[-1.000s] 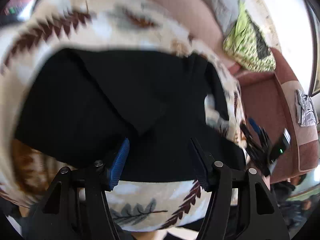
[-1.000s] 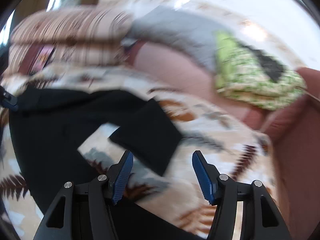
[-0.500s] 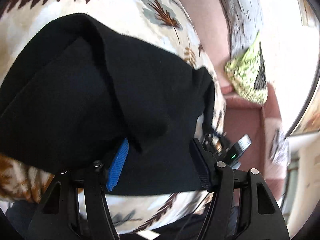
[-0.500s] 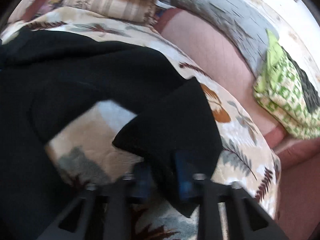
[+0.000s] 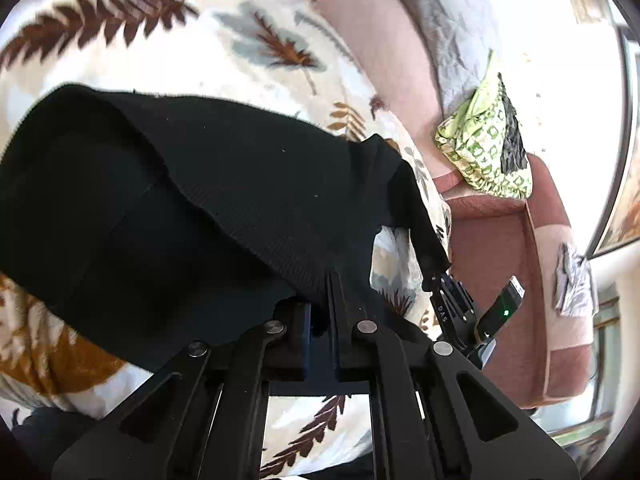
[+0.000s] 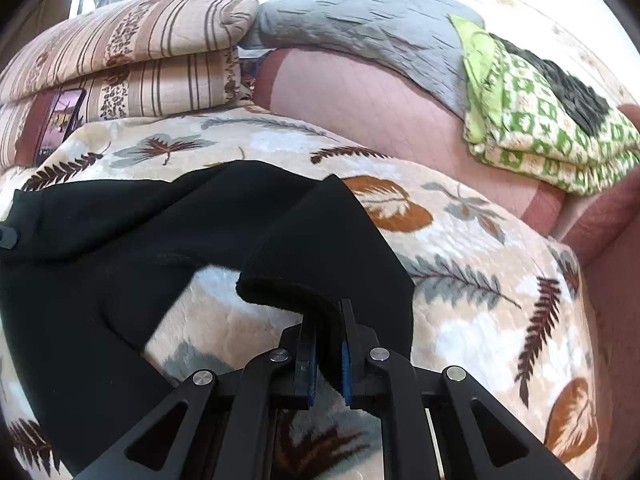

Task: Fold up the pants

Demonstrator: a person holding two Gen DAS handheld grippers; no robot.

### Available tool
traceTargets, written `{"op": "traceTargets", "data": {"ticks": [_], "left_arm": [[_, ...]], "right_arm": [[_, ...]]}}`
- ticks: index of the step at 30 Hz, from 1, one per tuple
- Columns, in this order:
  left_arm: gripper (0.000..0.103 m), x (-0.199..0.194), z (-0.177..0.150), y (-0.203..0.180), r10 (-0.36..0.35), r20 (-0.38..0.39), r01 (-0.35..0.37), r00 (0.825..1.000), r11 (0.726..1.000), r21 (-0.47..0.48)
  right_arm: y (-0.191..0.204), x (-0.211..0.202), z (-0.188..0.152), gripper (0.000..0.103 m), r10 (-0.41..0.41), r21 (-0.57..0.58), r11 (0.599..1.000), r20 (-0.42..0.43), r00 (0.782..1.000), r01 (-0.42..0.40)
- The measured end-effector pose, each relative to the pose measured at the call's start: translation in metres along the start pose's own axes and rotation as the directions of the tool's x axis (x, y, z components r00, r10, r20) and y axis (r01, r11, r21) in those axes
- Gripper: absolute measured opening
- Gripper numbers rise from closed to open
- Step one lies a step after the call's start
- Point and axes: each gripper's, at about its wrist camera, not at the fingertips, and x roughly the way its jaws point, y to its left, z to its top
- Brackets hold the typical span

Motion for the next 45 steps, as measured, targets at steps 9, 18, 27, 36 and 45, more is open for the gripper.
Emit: {"op": "traceTargets", "data": {"ticks": [9,18,27,36,45], "left_arm": [[0.005,-0.023,-0.019,-0.021,0.054,0.083,-0.059,0.995,0.997,0.049],[0.005,-0.03,-0.018,-0.031,0.022,0.127,-0.03,0.992,0.998,0.06],[0.004,-0.03,0.022,0.007,-0.115,0.129,0.118,0.985,0.993,-0.011],[0.005,-0.027,0.054,0.018,-0.237,0.173,0.239,0.956,0.971,0.009],[0.005,-0.024,0.064,0.028,-0.294,0.185,0.3,0.938,0.954,-0.007]], "right_arm": [[0.0,-0.016,-0.016,0.008,-0.038,0.008,0.999,0.002,0.999,0.038],[-0.037,-0.066,-0.035,0.008,-0.007,0.126,0.992,0.072,0.997,-0.002],[-0.089,-0.132,-0.061,0.005,0.052,0.293,0.949,0.212,0.976,-0.114],[-0.068,-0.113,-0.059,0.011,0.043,0.18,0.981,0.161,0.986,-0.072],[0.003,-0.058,-0.026,0.054,0.106,-0.134,0.986,0.081,0.991,-0.095]]}}
